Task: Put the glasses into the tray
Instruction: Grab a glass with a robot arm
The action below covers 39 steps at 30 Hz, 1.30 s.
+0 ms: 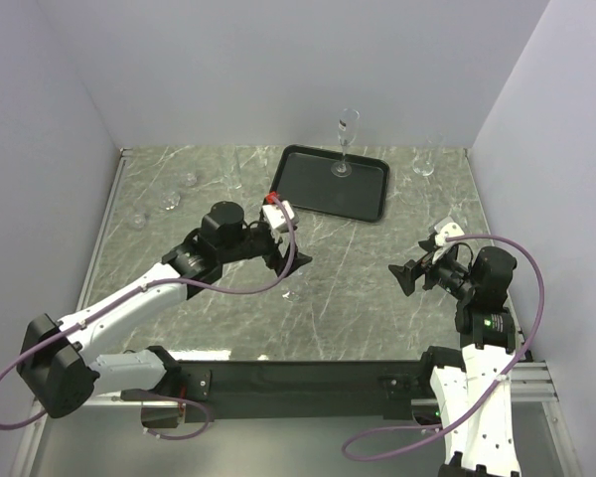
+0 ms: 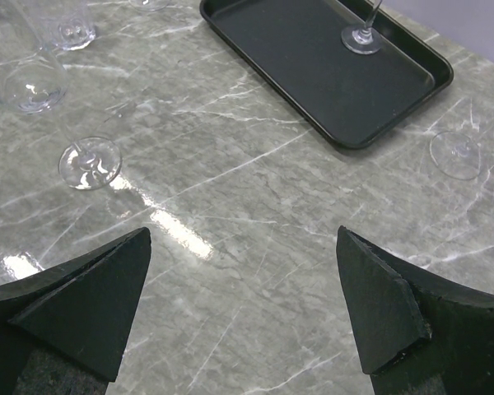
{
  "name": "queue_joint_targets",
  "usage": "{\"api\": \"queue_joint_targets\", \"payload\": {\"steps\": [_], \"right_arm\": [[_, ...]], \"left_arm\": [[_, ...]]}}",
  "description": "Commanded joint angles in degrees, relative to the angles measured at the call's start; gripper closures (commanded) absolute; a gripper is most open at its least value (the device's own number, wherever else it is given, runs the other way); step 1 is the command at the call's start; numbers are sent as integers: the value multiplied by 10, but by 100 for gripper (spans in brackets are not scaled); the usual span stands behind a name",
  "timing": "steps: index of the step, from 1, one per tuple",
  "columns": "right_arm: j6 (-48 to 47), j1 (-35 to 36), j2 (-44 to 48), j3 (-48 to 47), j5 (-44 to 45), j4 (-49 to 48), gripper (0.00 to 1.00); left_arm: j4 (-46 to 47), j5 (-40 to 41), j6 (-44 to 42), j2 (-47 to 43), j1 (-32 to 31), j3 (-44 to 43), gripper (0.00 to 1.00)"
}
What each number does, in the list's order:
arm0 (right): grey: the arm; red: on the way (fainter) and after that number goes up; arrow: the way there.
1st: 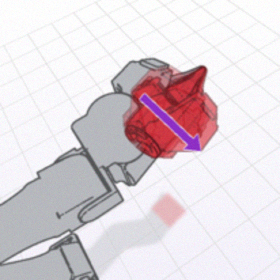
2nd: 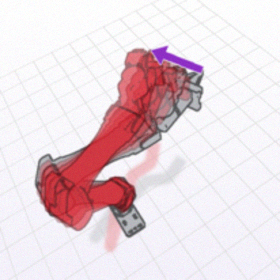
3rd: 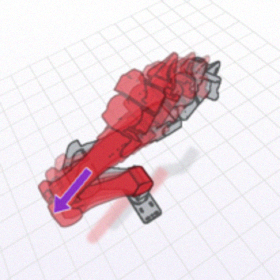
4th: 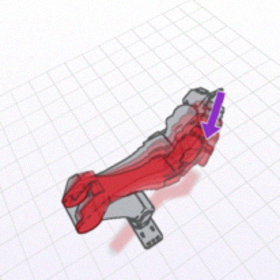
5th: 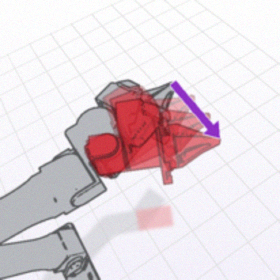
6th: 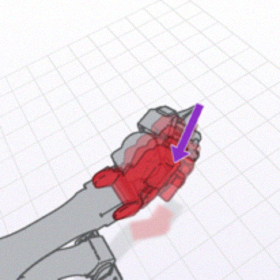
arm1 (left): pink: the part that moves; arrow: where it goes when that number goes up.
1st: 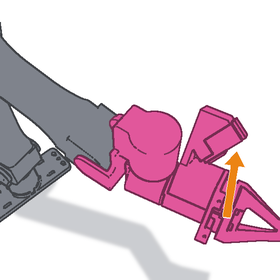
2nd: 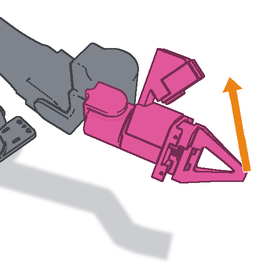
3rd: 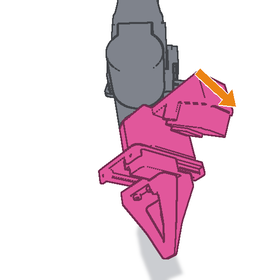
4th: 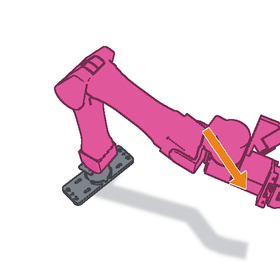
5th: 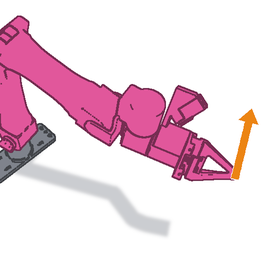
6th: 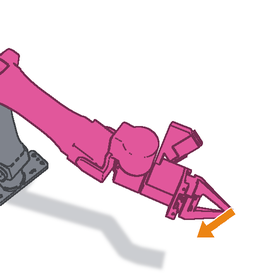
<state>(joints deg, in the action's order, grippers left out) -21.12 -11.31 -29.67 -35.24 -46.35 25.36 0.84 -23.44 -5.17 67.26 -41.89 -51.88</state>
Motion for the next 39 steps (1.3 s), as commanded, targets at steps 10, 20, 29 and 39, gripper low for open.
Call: {"api": "queue_joint_targets", "payload": {"steps": [10,20,29,39], "right_arm": [[-8,-5,6,-18,-9,0,0],[-8,-6,6,-18,-10,1,0],[-8,-8,5,-18,-11,1,0],[-10,-7,2,-19,-11,3,0]], "left_arm": [[-74,66,-25,37,-29,-67,31],[-80,74,-31,39,-36,-80,83],[-59,69,3,23,-36,-103,99],[-41,130,20,90,-33,-196,100]]}}
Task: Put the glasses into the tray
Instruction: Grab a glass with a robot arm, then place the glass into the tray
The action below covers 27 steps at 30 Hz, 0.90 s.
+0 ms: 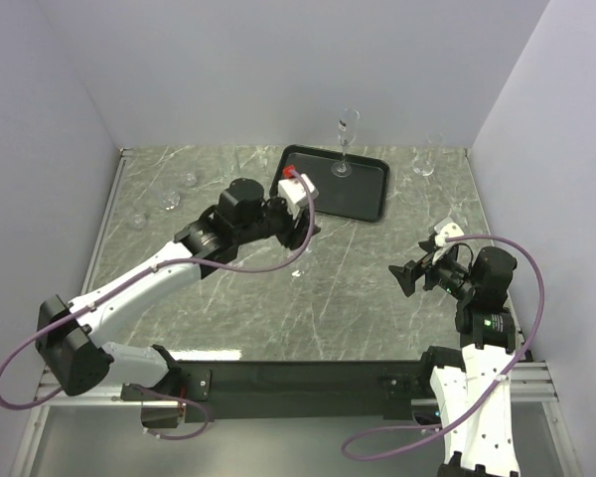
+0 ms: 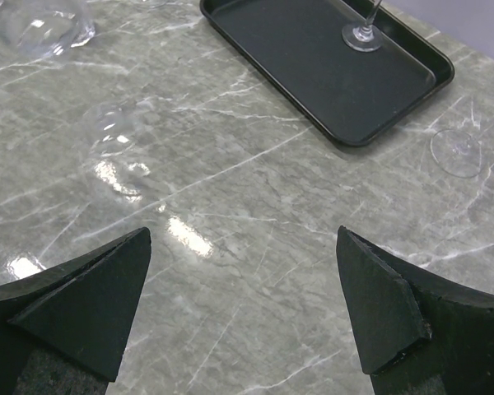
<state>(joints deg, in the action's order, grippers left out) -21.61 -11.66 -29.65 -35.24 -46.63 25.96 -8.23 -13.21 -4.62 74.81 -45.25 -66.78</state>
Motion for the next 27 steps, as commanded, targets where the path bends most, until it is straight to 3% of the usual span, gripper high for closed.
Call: {"api": "queue_joint_targets", "payload": {"steps": [1,13,27], "right_arm": [[-5,-4,3,-20,-8,-3,0],[-6,-5,1,-21,-13,1,1],[-10,-5,-10,-29,-22,15,1]], "left_arm": [[53,32,15,22,5,-54,99],[111,71,42,154,72,-207,100],[174,130,74,366,141,-396,100]]}}
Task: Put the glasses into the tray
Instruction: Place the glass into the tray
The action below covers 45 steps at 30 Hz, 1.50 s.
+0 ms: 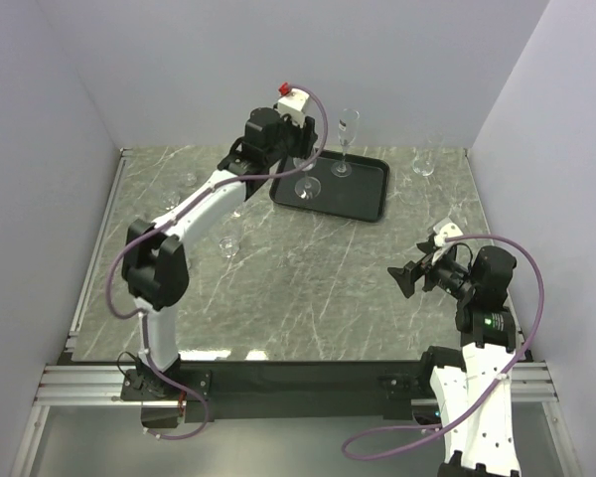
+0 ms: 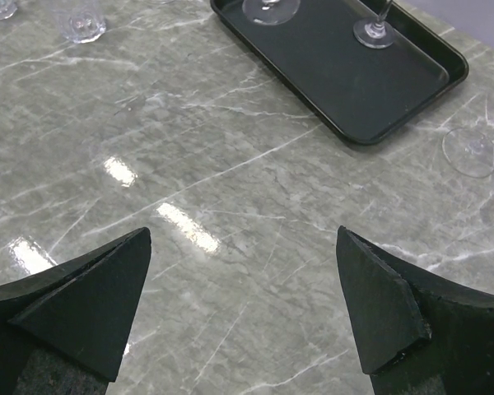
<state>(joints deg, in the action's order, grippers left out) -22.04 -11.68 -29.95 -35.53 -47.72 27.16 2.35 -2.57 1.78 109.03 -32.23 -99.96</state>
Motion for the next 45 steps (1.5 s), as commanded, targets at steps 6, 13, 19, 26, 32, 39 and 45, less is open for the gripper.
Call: {"api": "queue_joint_targets", "payload": {"steps": [6,13,19,26,32,39,45], "right_arm": [[-7,-4,-19,-33,-13,14,1],[-14,-4,-32,-43,-19,26,2],[-16,-4,-38,-45,-19,31,2],[-17,-4,-44,-47,-23,33,3],[-18,-4,-47,-48,-20,35,3],[-20,-4,-48,-48,-19,35,3],[-19,-4,-48,-48,-17,34,3]], "left_arm": [[83,58,2,111,25,-160,100],[111,92,-12,184,30,-232,100],[151,110,-43,219,30,-255,100],[190,131,-51,247,30,-257,99],[215,144,-44,268,32,-269,98],[232,148,-36,283,33,-272,96],[237,156,-33,290,34,-268,86]]}}
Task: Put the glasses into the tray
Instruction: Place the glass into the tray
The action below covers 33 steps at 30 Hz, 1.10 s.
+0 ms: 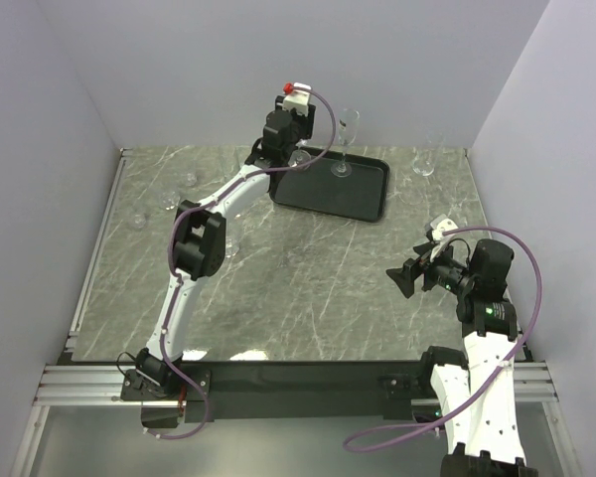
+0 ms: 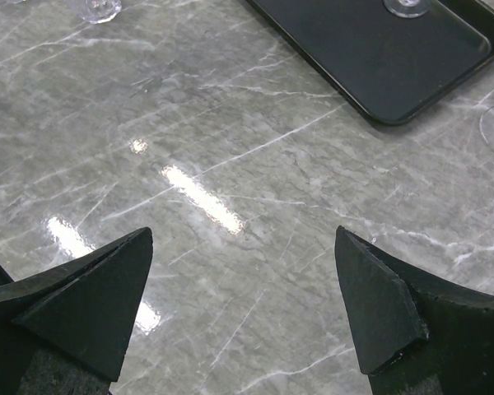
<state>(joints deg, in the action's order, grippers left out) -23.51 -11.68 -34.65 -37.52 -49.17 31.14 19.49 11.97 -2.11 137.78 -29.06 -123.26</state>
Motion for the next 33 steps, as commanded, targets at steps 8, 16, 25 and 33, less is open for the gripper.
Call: {"api": "queue_joint_targets", "payload": {"steps": [8,16,25,33], "right_arm": [[-5,-4,-2,-28,0,-5,3],[-4,-4,-3,-28,4,-6,3],[-5,-4,-3,-28,8,-7,3],[-5,-5,-4,-28,10,-6,3]], "left_arm": [[66,7,10,6,2,-24,79],[70,7,17,12,3,-19,72],[72,9,42,21,5,-26,58],[73,10,47,25,6,-29,50]]}}
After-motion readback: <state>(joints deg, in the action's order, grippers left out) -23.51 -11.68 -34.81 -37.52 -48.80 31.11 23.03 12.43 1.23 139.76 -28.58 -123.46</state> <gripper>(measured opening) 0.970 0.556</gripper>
